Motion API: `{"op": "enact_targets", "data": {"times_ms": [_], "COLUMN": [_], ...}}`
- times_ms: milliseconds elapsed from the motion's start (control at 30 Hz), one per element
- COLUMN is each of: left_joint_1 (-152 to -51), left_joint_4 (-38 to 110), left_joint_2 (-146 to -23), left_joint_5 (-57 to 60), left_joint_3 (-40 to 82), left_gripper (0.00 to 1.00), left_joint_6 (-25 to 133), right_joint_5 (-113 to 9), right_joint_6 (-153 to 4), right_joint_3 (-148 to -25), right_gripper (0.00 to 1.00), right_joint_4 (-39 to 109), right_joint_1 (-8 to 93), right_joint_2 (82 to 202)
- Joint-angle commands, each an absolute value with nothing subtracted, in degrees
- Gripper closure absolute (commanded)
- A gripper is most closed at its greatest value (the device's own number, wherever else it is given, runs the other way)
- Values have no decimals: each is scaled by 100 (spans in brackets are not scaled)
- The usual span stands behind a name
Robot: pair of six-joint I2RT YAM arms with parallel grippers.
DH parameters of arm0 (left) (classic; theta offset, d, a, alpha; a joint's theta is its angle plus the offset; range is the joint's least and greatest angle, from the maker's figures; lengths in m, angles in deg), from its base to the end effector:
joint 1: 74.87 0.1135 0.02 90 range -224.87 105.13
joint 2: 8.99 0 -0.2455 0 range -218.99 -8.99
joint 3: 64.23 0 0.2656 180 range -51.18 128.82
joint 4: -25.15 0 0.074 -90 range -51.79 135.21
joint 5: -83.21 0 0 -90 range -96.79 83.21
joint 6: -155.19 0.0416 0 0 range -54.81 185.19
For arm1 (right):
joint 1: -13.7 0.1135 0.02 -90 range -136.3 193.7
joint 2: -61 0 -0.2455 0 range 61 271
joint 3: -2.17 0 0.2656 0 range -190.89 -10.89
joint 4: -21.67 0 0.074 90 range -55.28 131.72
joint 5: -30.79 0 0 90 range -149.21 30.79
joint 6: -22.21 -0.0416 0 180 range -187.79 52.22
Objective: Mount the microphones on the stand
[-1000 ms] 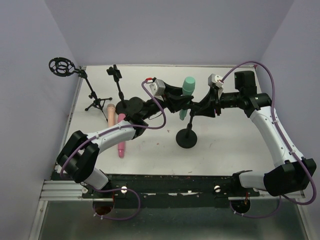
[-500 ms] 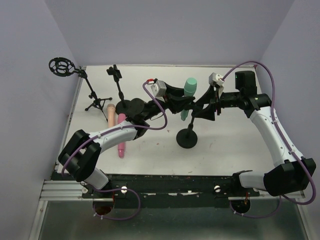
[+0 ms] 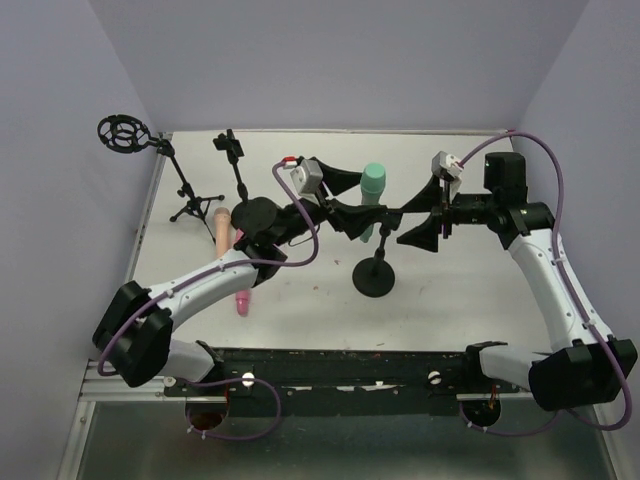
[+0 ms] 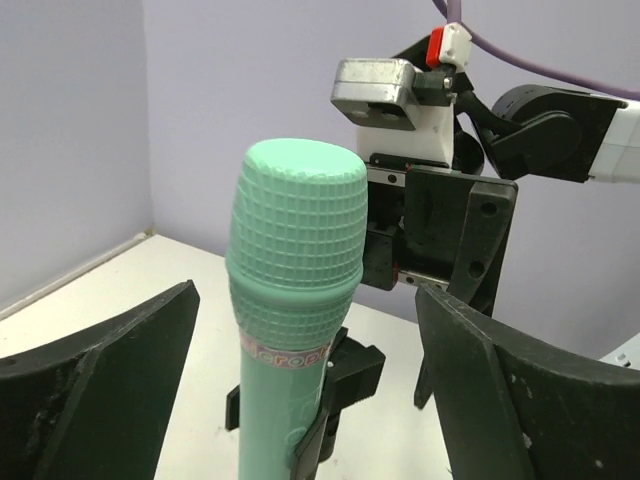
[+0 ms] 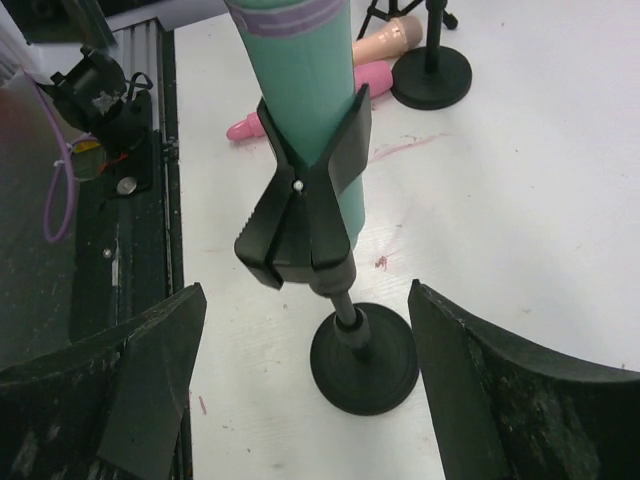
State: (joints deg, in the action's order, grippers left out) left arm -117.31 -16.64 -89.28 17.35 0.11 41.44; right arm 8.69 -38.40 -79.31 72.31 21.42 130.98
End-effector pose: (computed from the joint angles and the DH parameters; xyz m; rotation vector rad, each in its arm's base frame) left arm 0.2355 -0.2384 0.3313 0.5927 1.1062 -1.2474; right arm 0.2582 0.0739 0.3405 -1.1543 1.5711 1.0618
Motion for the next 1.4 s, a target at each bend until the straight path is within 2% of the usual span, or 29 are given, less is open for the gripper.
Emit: {"op": "enact_targets", "data": {"times_ms": [0, 233, 400, 500, 600, 700, 867, 1067, 1367], "left_joint_1": [-11671, -11425, -10908, -10775, -10766, -10774, -10766, -10774, -10766], "left_joint_4": [-777, 470, 3059, 4301, 5032, 5096, 4569, 4709, 4674], "left_joint_2": [-8160, -6817, -5542, -4831, -4249, -3731, -3290, -3299, -3176], "left_joint_5": [1554, 1274, 692, 491, 105, -160, -292, -362, -345], "left_joint_3": [-204, -801, -925, -943, -1074, -1468, -2216, -2120, -2173], "left_gripper": [1, 1, 1, 1, 1, 1, 1, 1, 1], "left_joint_6": [4444, 4840, 4787, 5286, 5788, 6096, 6150, 6361, 6387], "right_joint_5": [1110, 1285, 1760, 1831, 1761, 1638, 1532, 1514, 1690], "right_joint_6": [-3940, -2581, -252, -282, -1210, -2180, -2515, -3183, -3122], "right_joint_3": [-7524, -6803, -6618, -6495, -6293, -6143, -6161, -6204, -6336], "right_gripper": [9, 9, 7, 7, 11, 16, 25, 37, 51], "right_joint_4": [7199, 7444, 8402, 8010, 6887, 5848, 5521, 4905, 4791], "right_joint_1": [1924, 1915, 1906, 1915, 1915, 1923, 2309, 2433, 2626], "right_joint_2": [12693, 12533, 12946, 13192, 13412, 13562, 13782, 13993, 14212]}}
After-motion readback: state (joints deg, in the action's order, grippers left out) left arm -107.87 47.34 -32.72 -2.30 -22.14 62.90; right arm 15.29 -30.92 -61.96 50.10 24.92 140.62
